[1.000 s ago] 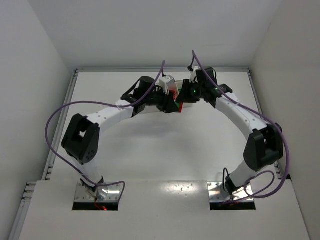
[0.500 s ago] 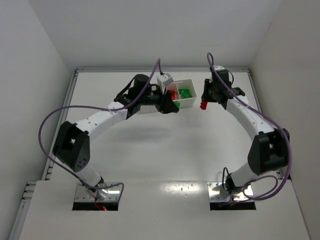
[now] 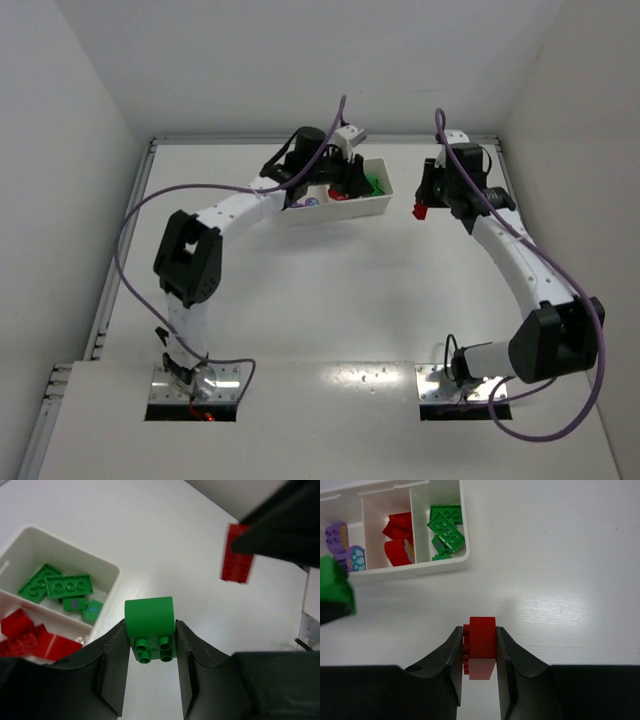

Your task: Sort the legos into containers by color

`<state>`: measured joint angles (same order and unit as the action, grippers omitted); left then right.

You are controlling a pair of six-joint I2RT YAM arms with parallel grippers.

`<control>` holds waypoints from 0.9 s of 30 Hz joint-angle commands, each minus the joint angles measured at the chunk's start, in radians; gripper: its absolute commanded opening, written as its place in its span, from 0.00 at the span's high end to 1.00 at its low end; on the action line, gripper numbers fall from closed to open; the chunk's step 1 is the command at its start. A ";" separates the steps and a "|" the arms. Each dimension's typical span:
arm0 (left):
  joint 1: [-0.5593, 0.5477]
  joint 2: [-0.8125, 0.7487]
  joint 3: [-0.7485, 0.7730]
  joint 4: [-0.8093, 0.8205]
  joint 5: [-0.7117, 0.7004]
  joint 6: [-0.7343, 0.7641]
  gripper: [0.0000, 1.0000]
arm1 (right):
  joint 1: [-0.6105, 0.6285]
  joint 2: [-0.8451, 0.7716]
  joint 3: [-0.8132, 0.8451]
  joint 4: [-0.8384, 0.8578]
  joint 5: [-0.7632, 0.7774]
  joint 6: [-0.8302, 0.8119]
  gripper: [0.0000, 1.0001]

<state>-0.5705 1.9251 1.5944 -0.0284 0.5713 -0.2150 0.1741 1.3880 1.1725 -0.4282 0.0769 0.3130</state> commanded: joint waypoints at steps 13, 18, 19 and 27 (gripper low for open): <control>0.034 0.462 0.493 -0.034 -0.102 -0.020 0.59 | -0.050 -0.032 -0.036 -0.026 -0.114 -0.022 1.00; 0.034 0.494 0.518 -0.034 -0.102 -0.011 0.10 | -0.050 -0.014 -0.027 -0.026 -0.123 -0.031 1.00; 0.034 0.494 0.530 -0.034 -0.090 -0.011 0.05 | -0.050 -0.004 -0.027 -0.026 -0.135 -0.031 1.00; 0.109 0.252 0.491 0.008 -0.122 -0.078 0.00 | -0.019 0.126 0.065 0.068 -0.297 0.023 1.00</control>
<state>-0.5236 2.3966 2.0735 -0.0822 0.4728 -0.2615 0.1364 1.4490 1.1530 -0.4473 -0.1055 0.2951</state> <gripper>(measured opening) 0.997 0.276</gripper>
